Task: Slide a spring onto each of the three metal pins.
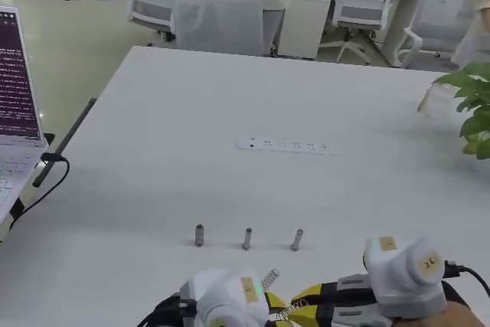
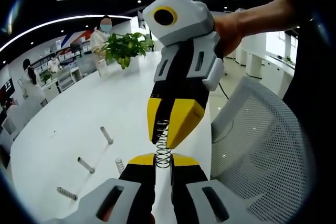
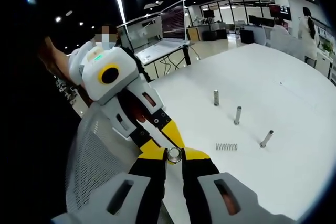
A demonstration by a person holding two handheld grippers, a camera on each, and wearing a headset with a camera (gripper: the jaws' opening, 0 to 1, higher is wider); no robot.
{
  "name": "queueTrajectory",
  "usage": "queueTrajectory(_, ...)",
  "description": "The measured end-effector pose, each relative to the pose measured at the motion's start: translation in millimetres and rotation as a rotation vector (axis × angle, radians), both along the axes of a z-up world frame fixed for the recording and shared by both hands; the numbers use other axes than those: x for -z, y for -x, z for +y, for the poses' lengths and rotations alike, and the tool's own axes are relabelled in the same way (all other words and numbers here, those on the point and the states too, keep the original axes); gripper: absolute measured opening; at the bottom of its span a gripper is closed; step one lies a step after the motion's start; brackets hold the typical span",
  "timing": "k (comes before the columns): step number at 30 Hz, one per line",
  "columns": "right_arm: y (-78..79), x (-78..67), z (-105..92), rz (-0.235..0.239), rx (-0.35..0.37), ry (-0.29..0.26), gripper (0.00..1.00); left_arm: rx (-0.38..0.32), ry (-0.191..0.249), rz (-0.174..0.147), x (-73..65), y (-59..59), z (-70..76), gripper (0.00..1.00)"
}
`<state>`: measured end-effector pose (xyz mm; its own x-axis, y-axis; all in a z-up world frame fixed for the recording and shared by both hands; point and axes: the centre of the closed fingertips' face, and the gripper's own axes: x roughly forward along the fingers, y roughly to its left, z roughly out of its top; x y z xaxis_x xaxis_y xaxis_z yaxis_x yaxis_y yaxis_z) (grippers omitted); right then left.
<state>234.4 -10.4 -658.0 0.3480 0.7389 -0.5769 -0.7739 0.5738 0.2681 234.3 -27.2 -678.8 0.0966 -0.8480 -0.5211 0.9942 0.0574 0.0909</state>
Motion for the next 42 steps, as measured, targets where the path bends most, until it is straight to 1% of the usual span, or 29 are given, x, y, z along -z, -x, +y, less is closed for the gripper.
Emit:
queueTrajectory(3,-0.7,-3.0,-1.0,-0.013,-0.02,0.022,0.09,-0.001,0.007,0.004,-2.8,-1.2,-1.4,0.02)
queueTrajectory(6,-1.5,-9.0,-0.9,-0.027,-0.05,0.037,0.09,0.007,0.021,0.005,-8.2,-0.8,-4.3,0.02)
queueTrajectory(9,-1.2,-11.9,-1.3,-0.031,-0.08,0.056,0.12,0.012,0.031,0.003,-11.4,-0.1,-6.6,0.02)
queueTrajectory(12,-1.0,-13.0,-3.1,-0.039,-0.12,0.095,0.13,0.02,0.039,0.004,-14.3,0.9,-9.1,0.02)
queueTrajectory(19,1.8,-18.8,-6.1,-0.066,-0.243,0.191,0.15,0.034,0.054,0.012,-18.9,2.8,-12.4,0.02)
queueTrajectory(20,1.6,-19.0,-7.1,-0.078,-0.27,0.213,0.15,0.035,0.057,0.019,-19.6,3.0,-12.9,0.02)
queueTrajectory(21,2.5,-19.3,-7.4,-0.083,-0.295,0.231,0.15,0.036,0.058,0.019,-20.0,3.1,-13.1,0.02)
queueTrajectory(24,4.9,-21.1,-5.7,-0.087,-0.342,0.252,0.16,0.043,0.061,0.02,-21.2,3.8,-13.5,0.02)
queueTrajectory(31,7.6,-15.0,-6.8,-0.095,-0.431,0.331,0.16,0.048,0.067,0.018,-25.2,2.4,-14.2,0.02)
queueTrajectory(37,7.8,-12.3,-8.4,-0.1,-0.468,0.365,0.15,0.05,0.069,0.018,-25.9,3.1,-13.9,0.02)
queueTrajectory(42,7.8,-12.6,-7.5,-0.106,-0.494,0.374,0.13,0.052,0.069,0.02,-25.6,3.4,-13.9,0.02)
